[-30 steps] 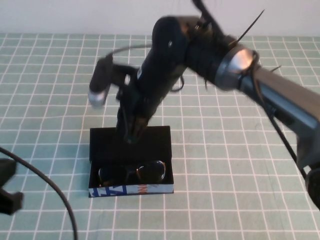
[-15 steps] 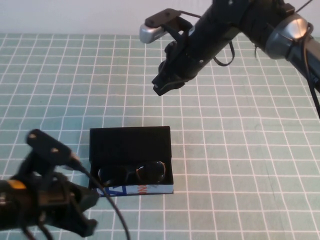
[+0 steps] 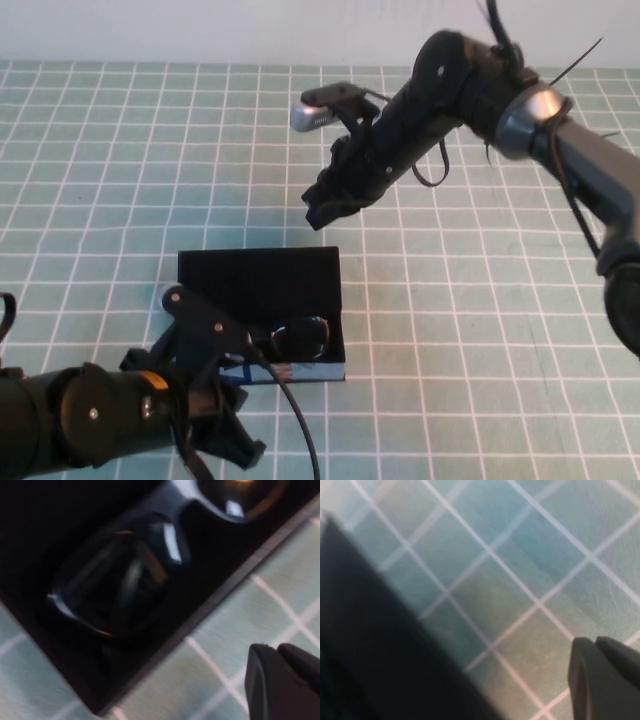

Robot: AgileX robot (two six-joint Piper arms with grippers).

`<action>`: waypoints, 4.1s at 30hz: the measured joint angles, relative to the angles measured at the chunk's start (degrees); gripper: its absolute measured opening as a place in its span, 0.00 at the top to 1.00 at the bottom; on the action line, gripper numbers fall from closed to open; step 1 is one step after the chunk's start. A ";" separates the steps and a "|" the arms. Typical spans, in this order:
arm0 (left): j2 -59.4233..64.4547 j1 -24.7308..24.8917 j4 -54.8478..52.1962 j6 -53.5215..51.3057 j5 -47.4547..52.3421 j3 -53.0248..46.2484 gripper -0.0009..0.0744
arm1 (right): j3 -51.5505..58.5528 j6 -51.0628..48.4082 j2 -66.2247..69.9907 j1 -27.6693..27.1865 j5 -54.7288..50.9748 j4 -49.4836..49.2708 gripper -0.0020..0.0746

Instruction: Return glasses to glasses case

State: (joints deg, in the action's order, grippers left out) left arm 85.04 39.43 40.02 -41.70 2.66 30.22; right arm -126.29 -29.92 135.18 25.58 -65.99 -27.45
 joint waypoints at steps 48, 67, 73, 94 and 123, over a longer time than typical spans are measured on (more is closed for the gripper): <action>4.85 0.00 0.47 1.71 -9.02 0.00 0.99 | 0.13 -8.05 3.97 0.97 -3.41 -19.19 0.99; 4.85 0.00 -0.50 1.20 -10.93 0.00 0.99 | 9.42 -1.83 1.92 7.91 -2.68 -18.84 0.99; 3.00 0.00 -8.94 -6.47 -3.95 0.00 0.99 | 9.80 -3.75 1.50 8.03 -2.68 -18.99 0.99; -26.51 -14.56 -55.74 14.91 43.55 21.71 0.99 | -0.14 1.86 -22.45 4.21 -5.26 11.59 0.99; -56.20 -29.34 -32.01 34.58 24.57 1.54 0.99 | 81.03 23.86 -97.38 4.21 31.56 31.79 0.99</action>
State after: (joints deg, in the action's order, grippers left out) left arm 28.83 10.08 8.01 -7.12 27.23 31.76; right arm -45.27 -6.06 37.80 29.79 -34.43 4.33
